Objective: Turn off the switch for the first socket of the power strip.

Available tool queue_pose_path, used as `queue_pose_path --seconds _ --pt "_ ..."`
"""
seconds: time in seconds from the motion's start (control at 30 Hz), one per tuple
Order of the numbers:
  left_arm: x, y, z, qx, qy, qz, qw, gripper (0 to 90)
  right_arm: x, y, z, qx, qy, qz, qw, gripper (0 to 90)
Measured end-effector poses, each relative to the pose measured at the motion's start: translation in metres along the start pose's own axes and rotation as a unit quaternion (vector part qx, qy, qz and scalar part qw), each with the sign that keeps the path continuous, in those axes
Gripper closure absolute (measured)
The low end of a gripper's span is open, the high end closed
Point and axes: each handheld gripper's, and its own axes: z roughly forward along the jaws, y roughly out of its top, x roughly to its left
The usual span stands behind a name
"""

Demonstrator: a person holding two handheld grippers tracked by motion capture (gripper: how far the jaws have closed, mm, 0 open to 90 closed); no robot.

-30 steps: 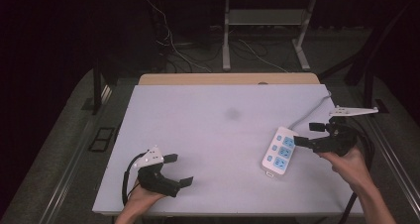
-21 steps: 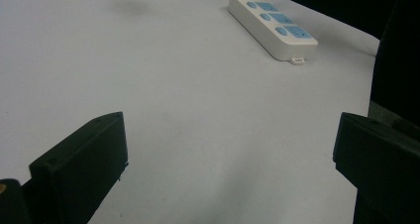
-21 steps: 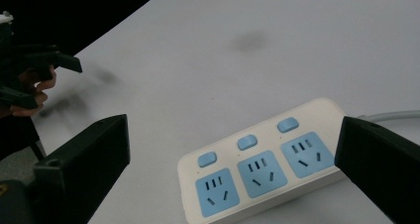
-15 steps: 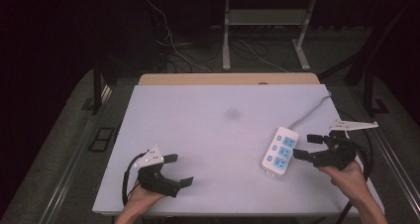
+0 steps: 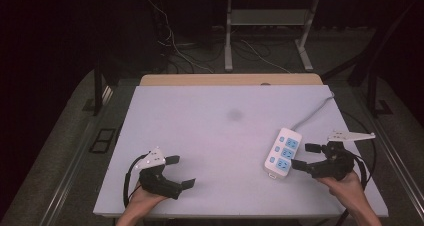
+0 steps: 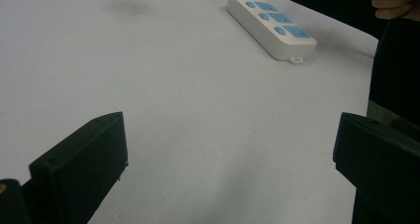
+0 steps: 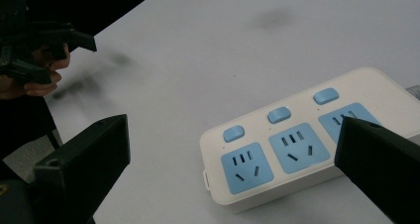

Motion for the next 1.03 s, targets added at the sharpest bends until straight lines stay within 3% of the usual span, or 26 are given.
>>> queue_pose_path --seconds 1.03 --pt "0.0 0.0 0.001 0.002 0.0 -0.001 1.0 0.0 0.01 -0.039 0.023 0.03 0.001 -0.017 0.9994 0.5"
